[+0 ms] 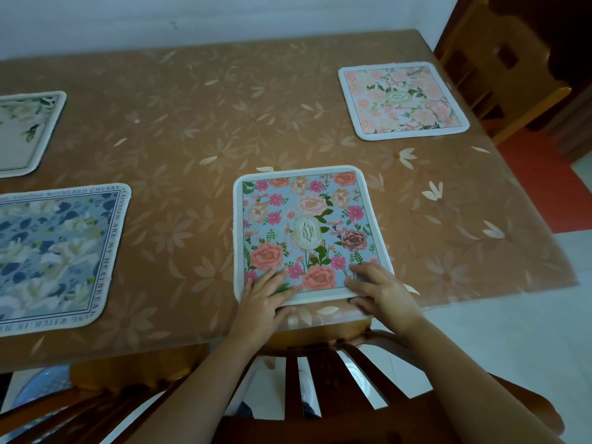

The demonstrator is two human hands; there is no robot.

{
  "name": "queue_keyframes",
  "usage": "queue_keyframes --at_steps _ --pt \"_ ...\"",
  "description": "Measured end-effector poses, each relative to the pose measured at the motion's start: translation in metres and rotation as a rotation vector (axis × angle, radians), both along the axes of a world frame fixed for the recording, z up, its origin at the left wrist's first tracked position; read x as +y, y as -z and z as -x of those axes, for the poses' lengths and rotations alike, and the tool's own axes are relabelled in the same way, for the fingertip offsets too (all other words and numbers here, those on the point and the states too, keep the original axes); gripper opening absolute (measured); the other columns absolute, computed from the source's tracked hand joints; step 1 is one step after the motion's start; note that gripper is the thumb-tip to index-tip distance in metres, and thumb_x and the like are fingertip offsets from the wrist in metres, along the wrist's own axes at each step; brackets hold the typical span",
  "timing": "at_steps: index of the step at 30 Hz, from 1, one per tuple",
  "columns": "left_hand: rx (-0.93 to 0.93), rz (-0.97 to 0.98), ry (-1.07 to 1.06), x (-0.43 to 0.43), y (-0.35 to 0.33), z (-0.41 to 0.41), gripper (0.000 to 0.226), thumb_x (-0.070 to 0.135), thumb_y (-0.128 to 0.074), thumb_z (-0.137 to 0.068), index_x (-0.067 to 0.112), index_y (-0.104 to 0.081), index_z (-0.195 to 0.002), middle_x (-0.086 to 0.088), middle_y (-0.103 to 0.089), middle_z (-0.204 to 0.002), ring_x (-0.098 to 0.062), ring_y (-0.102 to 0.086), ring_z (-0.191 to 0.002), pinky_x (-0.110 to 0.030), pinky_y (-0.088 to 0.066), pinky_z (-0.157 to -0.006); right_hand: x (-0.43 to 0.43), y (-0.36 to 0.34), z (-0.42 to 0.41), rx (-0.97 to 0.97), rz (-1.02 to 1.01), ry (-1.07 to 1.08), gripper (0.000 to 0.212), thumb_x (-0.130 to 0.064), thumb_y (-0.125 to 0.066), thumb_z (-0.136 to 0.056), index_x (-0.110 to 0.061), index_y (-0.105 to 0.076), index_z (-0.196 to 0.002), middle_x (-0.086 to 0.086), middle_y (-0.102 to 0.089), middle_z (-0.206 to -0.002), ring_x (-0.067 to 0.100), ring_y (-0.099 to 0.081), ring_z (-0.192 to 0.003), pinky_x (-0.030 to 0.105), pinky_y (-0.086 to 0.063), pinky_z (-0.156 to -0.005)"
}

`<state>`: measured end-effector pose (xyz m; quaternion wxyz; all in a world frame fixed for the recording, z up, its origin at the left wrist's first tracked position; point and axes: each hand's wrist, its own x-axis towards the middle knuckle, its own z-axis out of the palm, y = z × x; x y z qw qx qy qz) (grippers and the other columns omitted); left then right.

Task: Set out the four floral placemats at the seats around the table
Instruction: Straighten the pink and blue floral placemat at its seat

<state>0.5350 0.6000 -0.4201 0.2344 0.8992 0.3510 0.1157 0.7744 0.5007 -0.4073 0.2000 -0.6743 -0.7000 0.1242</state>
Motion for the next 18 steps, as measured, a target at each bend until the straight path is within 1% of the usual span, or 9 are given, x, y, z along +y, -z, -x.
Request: queue_keyframes --at_steps 4,7,9,11,12,14,15,17,18 --pt "0.115 0.007 -0.045 0.004 0.001 0.008 0.041 0.028 -0.066 -0.081 0.018 -0.058 -0.120 -0.009 -0.043 -0.140 -0.032 -0.025 -0.134 -0.064 -0.019 -0.101 -0.002 0.004 -0.008 -0.012 0.046 0.017 0.040 -0.014 -0.083 -0.062 -0.009 -0.071 -0.100 0.021 -0.062 -0.115 0.046 -0.053 -0.109 0.064 -0.046 -0.083" --pt "0.147 -0.022 -0.032 0.004 0.002 0.012 0.044 0.031 -0.065 -0.082 0.020 -0.055 -0.124 -0.008 -0.043 -0.140 -0.033 -0.026 -0.133 -0.059 -0.030 -0.098 -0.002 0.006 -0.006 0.011 0.085 0.051 0.040 -0.018 -0.081 -0.066 -0.011 -0.069 -0.104 0.020 -0.059 -0.121 0.046 -0.048 -0.116 0.067 -0.041 -0.086" --pt "0.171 -0.036 -0.023 0.003 0.004 0.013 0.046 0.031 -0.063 -0.083 0.020 -0.051 -0.127 -0.008 -0.042 -0.141 -0.032 -0.023 -0.132 -0.058 -0.032 -0.096 -0.002 0.007 -0.005 0.047 0.138 0.095 0.042 -0.021 -0.078 -0.069 -0.013 -0.067 -0.108 0.019 -0.054 -0.128 0.043 -0.041 -0.123 0.070 -0.034 -0.092" --pt "0.207 -0.073 -0.014 0.003 0.007 0.012 0.049 0.033 -0.060 -0.085 0.022 -0.047 -0.130 -0.006 -0.038 -0.143 -0.031 -0.020 -0.133 -0.060 -0.033 -0.095 -0.003 0.006 -0.004 0.074 0.192 0.142 0.044 -0.024 -0.075 -0.073 -0.016 -0.063 -0.114 0.015 -0.047 -0.136 0.038 -0.033 -0.130 0.070 -0.022 -0.099" --pt "0.233 -0.053 -0.015 0.003 0.009 0.013 0.050 0.035 -0.055 -0.088 0.025 -0.039 -0.135 -0.003 -0.028 -0.147 -0.028 -0.012 -0.136 -0.059 -0.031 -0.097 -0.003 0.006 -0.004 0.080 0.209 0.151 0.045 -0.026 -0.073 -0.075 -0.017 -0.061 -0.117 0.013 -0.043 -0.140 0.036 -0.029 -0.133 0.068 -0.018 -0.101" --pt "0.325 0.016 -0.026 0.002 0.017 0.013 0.052 0.043 -0.034 -0.095 0.035 -0.011 -0.140 0.006 0.004 -0.150 -0.019 0.017 -0.136 -0.059 -0.016 -0.106 -0.002 0.007 -0.003 0.051 0.244 0.144 0.052 -0.035 -0.065 -0.080 -0.022 -0.050 -0.128 0.008 -0.032 -0.147 0.032 -0.017 -0.138 0.068 -0.012 -0.105" --pt "0.378 0.018 -0.029 0.000 0.020 0.012 0.052 0.046 -0.025 -0.095 0.038 0.002 -0.138 0.008 0.016 -0.147 -0.017 0.028 -0.133 -0.062 -0.008 -0.106 0.000 0.009 0.000 0.000 0.288 0.136 0.059 -0.046 -0.055 -0.083 -0.026 -0.036 -0.135 0.003 -0.020 -0.151 0.029 -0.007 -0.140 0.066 -0.005 -0.107" --pt "0.448 0.003 -0.027 -0.004 0.021 0.006 0.052 0.048 -0.018 -0.095 0.041 0.016 -0.133 0.004 0.027 -0.144 -0.021 0.038 -0.127 -0.064 0.006 -0.104 0.003 0.013 0.012 -0.153 0.382 0.133 0.071 -0.070 -0.012 -0.082 -0.033 0.002 -0.140 -0.004 0.011 -0.150 0.025 0.018 -0.137 0.058 0.010 -0.106" --pt "0.461 0.010 -0.031 -0.007 0.019 0.002 0.052 0.050 -0.016 -0.094 0.042 0.019 -0.132 0.001 0.031 -0.143 -0.023 0.041 -0.125 -0.063 0.012 -0.103 0.006 0.015 0.020 -0.214 0.410 0.146 0.075 -0.073 0.009 -0.075 -0.033 0.016 -0.137 -0.003 0.021 -0.147 0.027 0.025 -0.134 0.056 0.011 -0.106"
